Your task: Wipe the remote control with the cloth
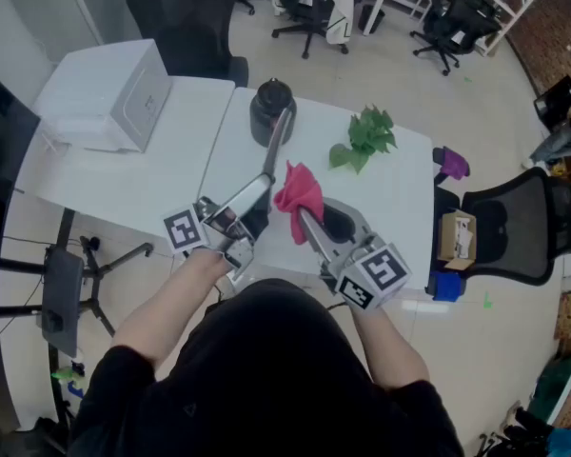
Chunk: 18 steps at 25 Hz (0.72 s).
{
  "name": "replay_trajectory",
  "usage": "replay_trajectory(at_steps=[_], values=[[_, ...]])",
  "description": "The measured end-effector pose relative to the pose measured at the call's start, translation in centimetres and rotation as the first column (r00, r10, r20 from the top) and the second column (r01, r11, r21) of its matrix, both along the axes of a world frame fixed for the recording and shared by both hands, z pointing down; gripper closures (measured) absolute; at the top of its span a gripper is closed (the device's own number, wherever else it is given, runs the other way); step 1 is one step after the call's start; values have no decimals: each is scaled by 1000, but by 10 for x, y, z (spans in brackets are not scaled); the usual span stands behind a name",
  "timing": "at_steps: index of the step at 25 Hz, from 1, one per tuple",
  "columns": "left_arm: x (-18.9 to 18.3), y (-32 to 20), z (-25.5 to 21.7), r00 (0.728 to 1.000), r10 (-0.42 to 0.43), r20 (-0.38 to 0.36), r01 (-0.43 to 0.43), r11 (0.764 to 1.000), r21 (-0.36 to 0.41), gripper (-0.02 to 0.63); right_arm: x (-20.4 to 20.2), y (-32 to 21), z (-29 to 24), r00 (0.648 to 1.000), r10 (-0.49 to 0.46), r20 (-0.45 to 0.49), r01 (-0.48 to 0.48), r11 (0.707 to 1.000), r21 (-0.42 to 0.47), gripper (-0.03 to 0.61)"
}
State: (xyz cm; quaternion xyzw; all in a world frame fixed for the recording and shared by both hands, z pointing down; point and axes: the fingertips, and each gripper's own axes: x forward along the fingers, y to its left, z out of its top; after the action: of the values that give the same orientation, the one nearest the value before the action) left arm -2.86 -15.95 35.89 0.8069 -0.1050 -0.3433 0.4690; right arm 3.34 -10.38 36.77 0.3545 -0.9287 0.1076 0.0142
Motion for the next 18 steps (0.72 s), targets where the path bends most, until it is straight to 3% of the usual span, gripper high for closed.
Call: replay_trajectory(at_steps=[3,6,13,18], values=[[4,7,-1,998,54,-36,-54,999,-1,403,-13,4,9,999,-50,13,50,998,-33,492],[11,15,1,994,105,-22,-105,994,7,403,-16,1,14,998,-60,32,62,997,-50,492],[27,40,9,972,221,73,-225,973,48,403,13,-20,2,995,34,89,-31,999,-32,492],[35,54,14,955,282,90,-288,956,54,403,42,-39,-15,986,111,122,-111,994,-5,492]])
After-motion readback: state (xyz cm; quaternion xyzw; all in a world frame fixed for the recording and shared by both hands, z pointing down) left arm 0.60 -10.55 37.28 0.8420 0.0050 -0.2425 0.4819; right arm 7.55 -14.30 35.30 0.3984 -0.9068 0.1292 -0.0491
